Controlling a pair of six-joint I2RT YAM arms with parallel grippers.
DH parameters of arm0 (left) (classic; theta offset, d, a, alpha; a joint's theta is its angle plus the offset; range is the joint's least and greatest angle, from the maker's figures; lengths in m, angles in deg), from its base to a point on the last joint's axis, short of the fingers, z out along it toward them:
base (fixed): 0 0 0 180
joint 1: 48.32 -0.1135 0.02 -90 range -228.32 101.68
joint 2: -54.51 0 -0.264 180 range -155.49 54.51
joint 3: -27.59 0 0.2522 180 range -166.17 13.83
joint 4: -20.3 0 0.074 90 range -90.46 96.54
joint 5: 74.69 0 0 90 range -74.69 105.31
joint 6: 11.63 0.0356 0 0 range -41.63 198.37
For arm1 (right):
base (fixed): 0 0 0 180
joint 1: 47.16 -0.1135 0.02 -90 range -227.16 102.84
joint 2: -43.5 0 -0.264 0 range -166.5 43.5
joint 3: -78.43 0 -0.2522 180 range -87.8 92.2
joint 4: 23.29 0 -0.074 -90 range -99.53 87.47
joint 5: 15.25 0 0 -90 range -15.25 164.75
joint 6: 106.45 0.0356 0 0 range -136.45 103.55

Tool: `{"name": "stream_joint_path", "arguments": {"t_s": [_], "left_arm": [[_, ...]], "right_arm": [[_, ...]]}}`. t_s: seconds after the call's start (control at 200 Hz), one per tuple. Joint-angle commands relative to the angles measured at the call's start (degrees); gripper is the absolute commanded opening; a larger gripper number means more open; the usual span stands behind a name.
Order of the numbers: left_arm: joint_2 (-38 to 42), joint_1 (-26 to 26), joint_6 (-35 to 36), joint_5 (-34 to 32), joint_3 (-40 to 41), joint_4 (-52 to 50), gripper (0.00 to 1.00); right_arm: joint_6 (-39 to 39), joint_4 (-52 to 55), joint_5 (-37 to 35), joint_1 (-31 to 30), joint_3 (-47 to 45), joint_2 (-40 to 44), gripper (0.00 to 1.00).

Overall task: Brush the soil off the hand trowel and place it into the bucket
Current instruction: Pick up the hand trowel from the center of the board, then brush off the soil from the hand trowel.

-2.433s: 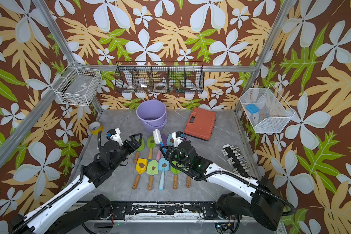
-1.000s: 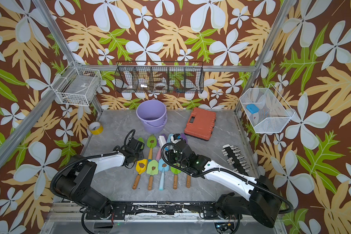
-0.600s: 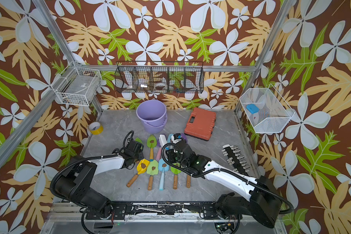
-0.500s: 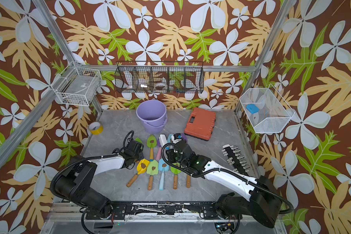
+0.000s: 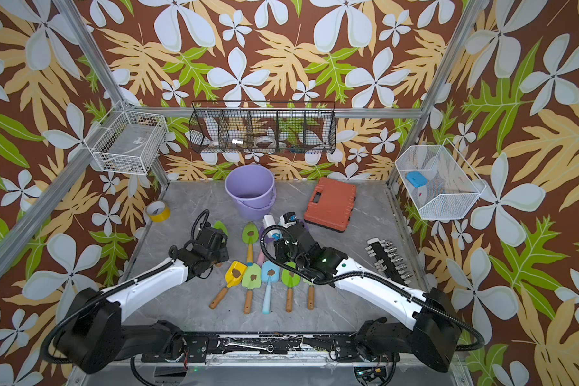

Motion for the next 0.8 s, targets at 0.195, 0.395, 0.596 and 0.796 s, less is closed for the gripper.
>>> {"name": "stream_joint_path", "arguments": {"t_s": [0.195,0.395,0.596,0.796], "left_arm": [[9.34,6.33,3.79,15.04,-2.64,-13.11,0.00],[8.14,11.60,4.03,13.74,-3.15,-16.54,0.00],[9.66,12.26,5.67,13.02,-3.66,-16.83,0.00],[8.98,12.80,5.99,11.22,-6.06,-18.85,0.00]], "right_arm": [[-10.21,5.73,0.43,-2.48,2.18,4.34,0.00],[-11.46,9.57,0.82,-7.62,3.85,3.21,0.00],[-12.96,11.17,4.08,-10.68,6.06,-2.67,0.00],[-15.75,14.16,6.82,-10.77,11.51,-8.72,0.00]]}}
